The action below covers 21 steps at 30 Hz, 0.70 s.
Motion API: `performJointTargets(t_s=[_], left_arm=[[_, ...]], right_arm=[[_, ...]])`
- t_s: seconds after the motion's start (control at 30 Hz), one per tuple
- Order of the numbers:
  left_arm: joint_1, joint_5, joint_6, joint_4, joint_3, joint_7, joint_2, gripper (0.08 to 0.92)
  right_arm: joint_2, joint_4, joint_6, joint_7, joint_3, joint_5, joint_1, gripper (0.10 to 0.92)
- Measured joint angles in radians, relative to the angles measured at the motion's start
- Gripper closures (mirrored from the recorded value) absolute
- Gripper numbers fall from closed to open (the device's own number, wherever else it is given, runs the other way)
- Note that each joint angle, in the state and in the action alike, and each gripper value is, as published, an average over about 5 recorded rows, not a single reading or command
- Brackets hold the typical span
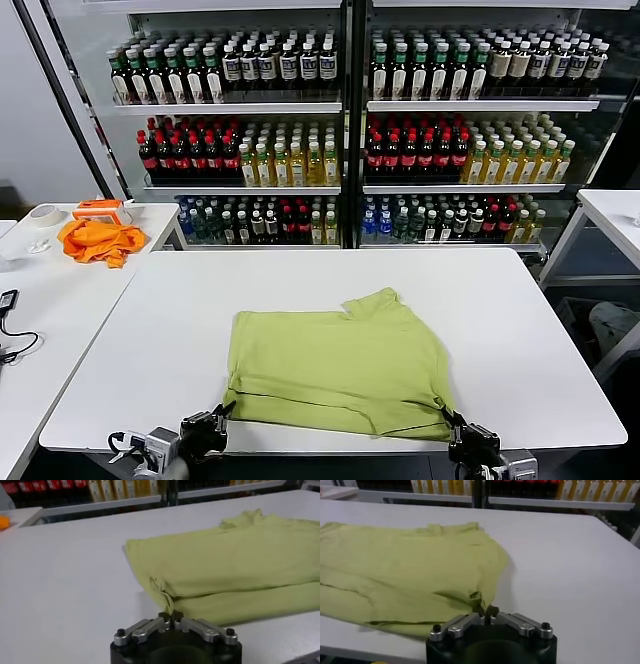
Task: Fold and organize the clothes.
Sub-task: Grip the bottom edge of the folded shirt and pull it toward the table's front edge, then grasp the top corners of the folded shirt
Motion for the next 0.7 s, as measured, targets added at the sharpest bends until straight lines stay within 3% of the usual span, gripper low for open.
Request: performJointTargets(t_s=[0.23,0.5,0.7], left_arm=[[-0.011,-0.050,-0.014,-0.070,-0.056,0.005,0.037,0.546],[-0.170,-0.107,-0.021,0.002,-0.021,0.020,0.070,0.321],[-0.354,-0.125,-0.024,0.136,0.072,0.040,0.056,0.192]], right_arm=[[-0.053,0.066,-0.046,0.039,0.030,0.066,0.081,0.481],[-0.082,-0.058,-0.074,0.077,-0.096,0.136,0.374,0.255],[-0.048,-0.242,-0.085,0.101,-0.232,0.177,0.630,0.204]])
